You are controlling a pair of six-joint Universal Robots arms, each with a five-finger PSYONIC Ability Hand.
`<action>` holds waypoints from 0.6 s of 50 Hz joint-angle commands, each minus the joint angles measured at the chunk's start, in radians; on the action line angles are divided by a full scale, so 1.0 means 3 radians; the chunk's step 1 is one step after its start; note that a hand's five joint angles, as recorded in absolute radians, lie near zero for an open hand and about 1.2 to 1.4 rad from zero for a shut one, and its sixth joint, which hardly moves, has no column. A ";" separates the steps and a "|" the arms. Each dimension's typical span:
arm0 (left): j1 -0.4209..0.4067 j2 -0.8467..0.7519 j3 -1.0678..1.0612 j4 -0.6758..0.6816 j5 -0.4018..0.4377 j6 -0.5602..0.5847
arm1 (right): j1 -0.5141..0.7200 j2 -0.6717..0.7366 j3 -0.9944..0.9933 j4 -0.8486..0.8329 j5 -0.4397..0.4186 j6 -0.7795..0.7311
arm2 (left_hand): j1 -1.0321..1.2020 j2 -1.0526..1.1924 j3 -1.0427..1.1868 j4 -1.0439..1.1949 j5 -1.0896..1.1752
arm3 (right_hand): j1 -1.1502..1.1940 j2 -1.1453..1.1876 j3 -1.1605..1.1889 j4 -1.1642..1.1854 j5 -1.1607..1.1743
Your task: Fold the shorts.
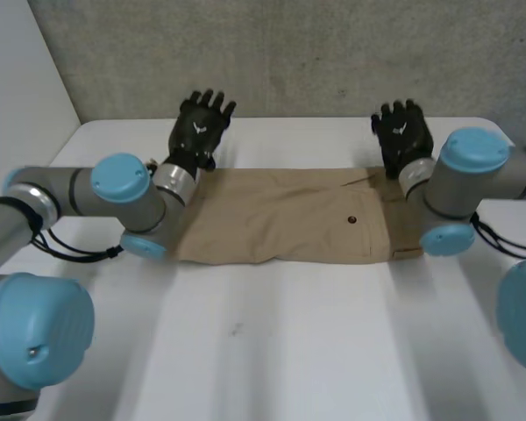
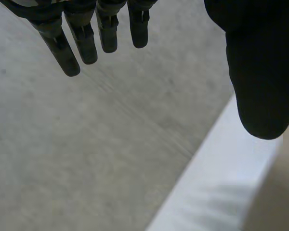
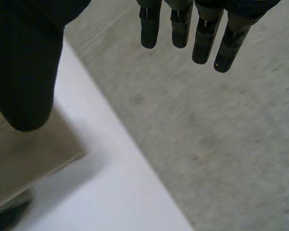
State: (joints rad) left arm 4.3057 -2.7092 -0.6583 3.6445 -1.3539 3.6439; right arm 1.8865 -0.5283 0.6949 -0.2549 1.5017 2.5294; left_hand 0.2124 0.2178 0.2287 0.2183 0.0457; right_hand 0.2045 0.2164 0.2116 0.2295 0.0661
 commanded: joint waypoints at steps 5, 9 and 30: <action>-0.0005 0.1191 -0.1164 0.0027 -0.0063 -0.0222 | -0.0055 -0.1255 0.0848 0.0169 -0.0102 0.0640 | 0.0023 0.0005 -0.0031 0.0004 -0.0003 | -0.0100 -0.0140 -0.0124 -0.0183 -0.0220; -0.0005 0.1519 -0.1568 -0.0060 -0.0130 -0.0421 | -0.0066 -0.1582 0.1211 0.0399 -0.0199 0.0655 | 0.0082 0.0064 0.0028 0.0062 0.0056 | -0.0100 -0.0140 -0.0124 -0.0183 -0.0220; 0.0026 0.1448 -0.1927 -0.1288 -0.0293 -0.0693 | -0.0388 -0.1803 0.2418 0.0835 -0.0342 0.0803 | 0.0248 0.0230 0.0194 0.0229 0.0222 | 0.1069 0.1030 0.1046 0.0986 0.0949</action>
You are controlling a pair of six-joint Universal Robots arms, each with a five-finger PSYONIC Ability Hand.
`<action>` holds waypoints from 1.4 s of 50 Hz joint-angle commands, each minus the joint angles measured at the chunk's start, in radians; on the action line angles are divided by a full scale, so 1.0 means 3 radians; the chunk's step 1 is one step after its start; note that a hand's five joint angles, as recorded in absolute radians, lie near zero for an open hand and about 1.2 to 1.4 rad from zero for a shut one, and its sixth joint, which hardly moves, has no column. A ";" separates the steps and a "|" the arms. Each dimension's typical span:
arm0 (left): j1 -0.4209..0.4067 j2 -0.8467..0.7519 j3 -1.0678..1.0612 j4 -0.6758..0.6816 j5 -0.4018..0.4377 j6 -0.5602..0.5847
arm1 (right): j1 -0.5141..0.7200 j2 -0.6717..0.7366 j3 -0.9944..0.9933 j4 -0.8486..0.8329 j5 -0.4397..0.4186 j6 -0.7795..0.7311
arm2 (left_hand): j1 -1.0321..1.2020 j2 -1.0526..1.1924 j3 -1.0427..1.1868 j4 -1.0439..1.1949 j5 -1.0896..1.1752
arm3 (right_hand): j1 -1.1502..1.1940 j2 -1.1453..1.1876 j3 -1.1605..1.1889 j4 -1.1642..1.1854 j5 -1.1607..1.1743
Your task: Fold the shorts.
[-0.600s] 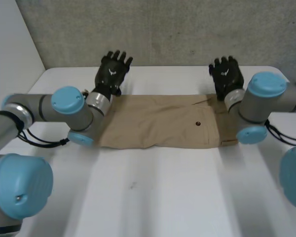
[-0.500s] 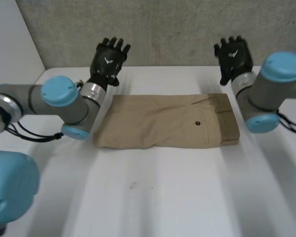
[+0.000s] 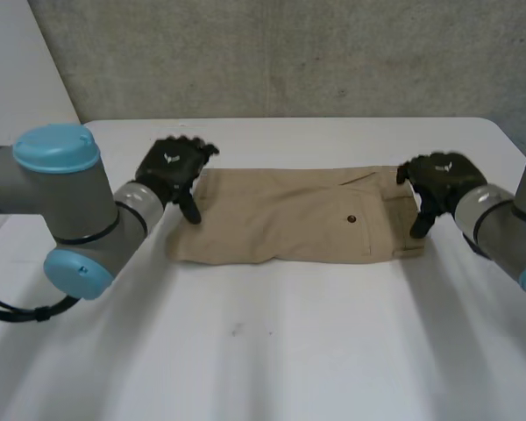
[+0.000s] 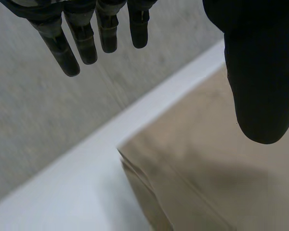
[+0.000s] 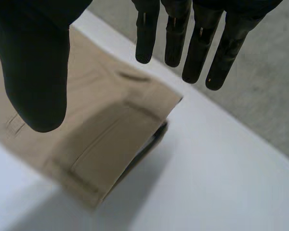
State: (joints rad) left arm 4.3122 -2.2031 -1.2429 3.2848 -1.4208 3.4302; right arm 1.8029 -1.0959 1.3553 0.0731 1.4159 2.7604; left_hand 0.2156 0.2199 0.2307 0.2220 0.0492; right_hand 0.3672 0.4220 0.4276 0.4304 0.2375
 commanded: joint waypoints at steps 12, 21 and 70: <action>0.0040 -0.0520 0.0154 0.0044 -0.0157 0.0040 | -0.0140 0.0580 0.0141 -0.0494 -0.0097 0.0033 | 0.0257 0.0243 0.0207 0.0236 0.0230 | 0.0772 0.0589 0.0570 0.0561 0.0622; 0.0086 -0.0551 0.0155 0.0131 -0.0208 0.0168 | -0.0191 0.0713 0.0100 -0.0647 -0.0087 0.0028 | 0.0257 0.0243 0.0207 0.0236 0.0230 | 0.1553 0.1370 0.1351 0.1342 0.1403; 0.0352 0.0742 -0.0919 0.0080 -0.0219 0.0147 | 0.0867 0.0687 -0.1004 -0.0371 -0.0991 -0.0621 | 0.0091 0.0077 0.0040 0.0070 0.0064 | 0.3430 0.3247 0.3229 0.3220 0.3281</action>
State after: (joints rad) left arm 4.4164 -2.0026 -1.4876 3.3088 -1.4906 3.4744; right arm 1.9165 -0.9719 1.1217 -0.0331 1.2931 2.5743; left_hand 0.2147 0.2283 0.2289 0.2204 0.0460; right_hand 0.9665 1.1786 1.1786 1.1909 0.9813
